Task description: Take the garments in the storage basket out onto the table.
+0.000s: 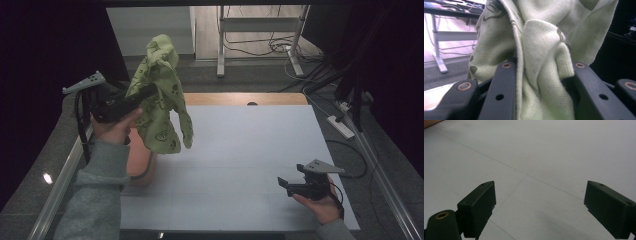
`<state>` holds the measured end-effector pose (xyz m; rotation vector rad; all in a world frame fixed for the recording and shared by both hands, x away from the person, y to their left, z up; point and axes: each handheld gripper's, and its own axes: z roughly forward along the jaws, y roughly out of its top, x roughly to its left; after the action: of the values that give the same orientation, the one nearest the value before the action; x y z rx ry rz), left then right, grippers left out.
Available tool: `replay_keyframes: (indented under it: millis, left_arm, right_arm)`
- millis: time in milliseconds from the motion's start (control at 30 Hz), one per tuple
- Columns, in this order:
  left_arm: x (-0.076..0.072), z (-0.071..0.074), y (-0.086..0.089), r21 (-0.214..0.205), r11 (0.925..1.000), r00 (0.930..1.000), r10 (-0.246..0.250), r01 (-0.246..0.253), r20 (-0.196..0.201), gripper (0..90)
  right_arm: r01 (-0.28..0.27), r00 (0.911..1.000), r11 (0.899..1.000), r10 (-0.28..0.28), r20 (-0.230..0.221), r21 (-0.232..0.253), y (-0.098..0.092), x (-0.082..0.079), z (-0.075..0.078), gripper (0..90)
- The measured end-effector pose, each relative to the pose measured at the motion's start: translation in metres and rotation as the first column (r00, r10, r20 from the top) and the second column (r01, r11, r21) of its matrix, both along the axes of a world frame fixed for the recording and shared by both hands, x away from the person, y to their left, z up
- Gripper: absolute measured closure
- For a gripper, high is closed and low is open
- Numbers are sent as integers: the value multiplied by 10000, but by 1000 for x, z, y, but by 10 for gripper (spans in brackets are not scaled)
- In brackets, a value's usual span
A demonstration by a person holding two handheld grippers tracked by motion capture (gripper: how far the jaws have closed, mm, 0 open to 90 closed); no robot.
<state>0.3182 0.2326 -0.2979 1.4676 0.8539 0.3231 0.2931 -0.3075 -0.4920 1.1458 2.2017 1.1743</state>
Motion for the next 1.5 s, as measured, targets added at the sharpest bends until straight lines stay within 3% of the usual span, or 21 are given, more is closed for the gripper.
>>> replay_keyframes:
  millis: [167,567,867,1500]
  left_arm:
    - [2,-7,-9,-121,9994,9993,-340,338,-146,703]
    - [1,-11,-32,48,9969,9969,-785,785,-102,704]
    - [0,-15,-51,58,9921,9921,-1256,1256,-67,703]
    - [-5,-38,-90,215,9800,9801,-1974,1978,-201,703]
  right_arm:
    - [23,10000,10000,-23,5,-5,0,0,0,113]
    - [55,10000,10000,-55,25,-14,-1,0,0,113]
    - [40,10000,10000,-40,14,-12,-1,0,0,113]
    - [65,10000,10000,-65,-5,-45,-2,0,0,113]
